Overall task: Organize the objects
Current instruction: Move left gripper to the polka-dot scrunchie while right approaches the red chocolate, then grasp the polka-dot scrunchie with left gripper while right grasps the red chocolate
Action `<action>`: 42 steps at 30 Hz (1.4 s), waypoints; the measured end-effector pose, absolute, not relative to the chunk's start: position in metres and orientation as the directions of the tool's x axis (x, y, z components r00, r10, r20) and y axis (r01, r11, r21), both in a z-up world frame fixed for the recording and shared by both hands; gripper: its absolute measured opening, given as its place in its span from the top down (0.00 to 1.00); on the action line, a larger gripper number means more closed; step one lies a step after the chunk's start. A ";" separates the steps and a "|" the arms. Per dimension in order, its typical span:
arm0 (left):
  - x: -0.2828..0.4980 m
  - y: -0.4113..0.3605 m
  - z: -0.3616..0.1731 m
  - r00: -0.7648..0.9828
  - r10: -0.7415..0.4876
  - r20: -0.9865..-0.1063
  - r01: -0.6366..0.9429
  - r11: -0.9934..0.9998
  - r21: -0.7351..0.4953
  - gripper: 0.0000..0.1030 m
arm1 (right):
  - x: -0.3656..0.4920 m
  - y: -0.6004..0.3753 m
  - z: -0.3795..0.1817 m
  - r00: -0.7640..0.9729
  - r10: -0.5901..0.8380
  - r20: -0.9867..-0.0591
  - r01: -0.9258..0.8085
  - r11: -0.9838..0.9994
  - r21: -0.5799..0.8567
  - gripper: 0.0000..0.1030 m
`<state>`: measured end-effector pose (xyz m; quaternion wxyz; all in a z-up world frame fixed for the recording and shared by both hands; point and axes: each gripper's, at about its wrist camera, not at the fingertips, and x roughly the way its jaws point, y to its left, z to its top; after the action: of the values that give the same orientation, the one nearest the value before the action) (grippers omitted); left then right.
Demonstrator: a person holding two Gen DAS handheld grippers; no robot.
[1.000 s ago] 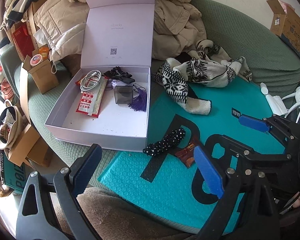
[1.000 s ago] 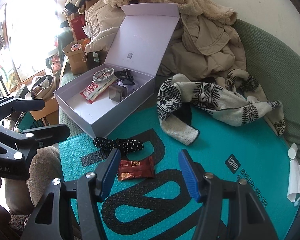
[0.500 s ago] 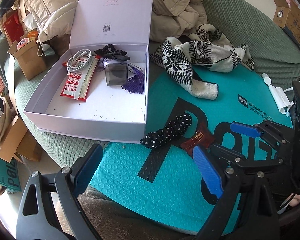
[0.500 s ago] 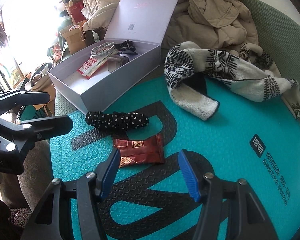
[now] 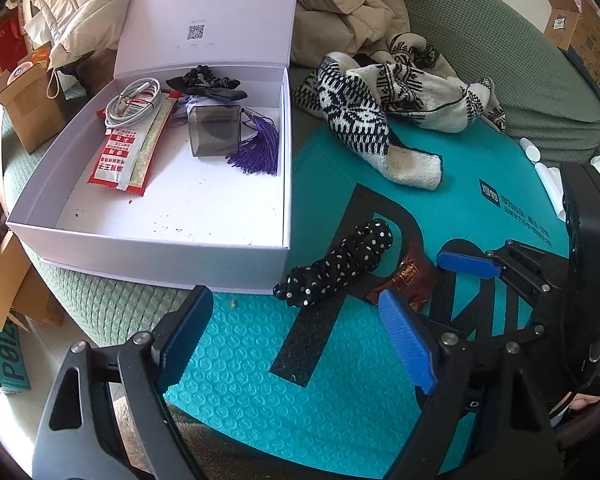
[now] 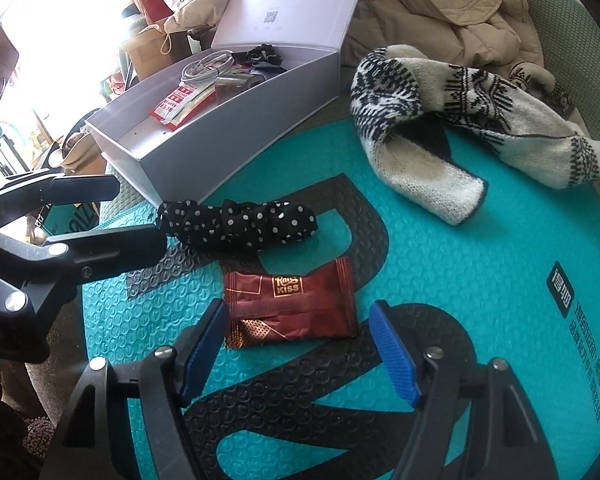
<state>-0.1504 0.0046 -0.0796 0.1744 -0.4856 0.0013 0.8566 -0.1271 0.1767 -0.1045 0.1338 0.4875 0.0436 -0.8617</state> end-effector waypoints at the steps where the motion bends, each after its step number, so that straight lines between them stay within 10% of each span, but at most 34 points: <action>1: -0.152 0.005 -0.081 -0.466 0.300 -0.832 -0.303 -0.938 -0.169 0.20 | -0.127 0.176 -0.105 -0.498 -0.184 -0.847 0.276 -0.960 0.046 0.28; 16: -0.158 0.023 -0.096 -0.428 0.335 -0.839 -0.335 -0.921 -0.197 0.29 | -0.126 0.190 -0.106 -0.533 -0.143 -0.834 0.264 -0.964 -0.004 0.40; 30: -0.147 0.052 -0.105 -0.366 0.395 -0.843 -0.430 -0.875 -0.223 0.78 | -0.118 0.215 -0.105 -0.539 -0.109 -0.835 0.223 -0.975 -0.017 0.41; 38: -0.138 0.070 -0.096 -0.348 0.423 -0.836 -0.487 -0.844 -0.225 0.78 | -0.107 0.227 -0.103 -0.542 -0.114 -0.832 0.240 -0.970 -0.023 0.46; 42: -0.141 0.069 -0.095 -0.374 0.398 -0.838 -0.467 -0.861 -0.201 0.50 | -0.105 0.232 -0.103 -0.544 -0.120 -0.830 0.224 -0.975 -0.006 0.45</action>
<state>-0.1414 0.0691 -0.0947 0.2610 -0.4948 0.0347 0.8282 -0.1046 0.2319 -0.1028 0.0980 0.4672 0.0556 -0.8769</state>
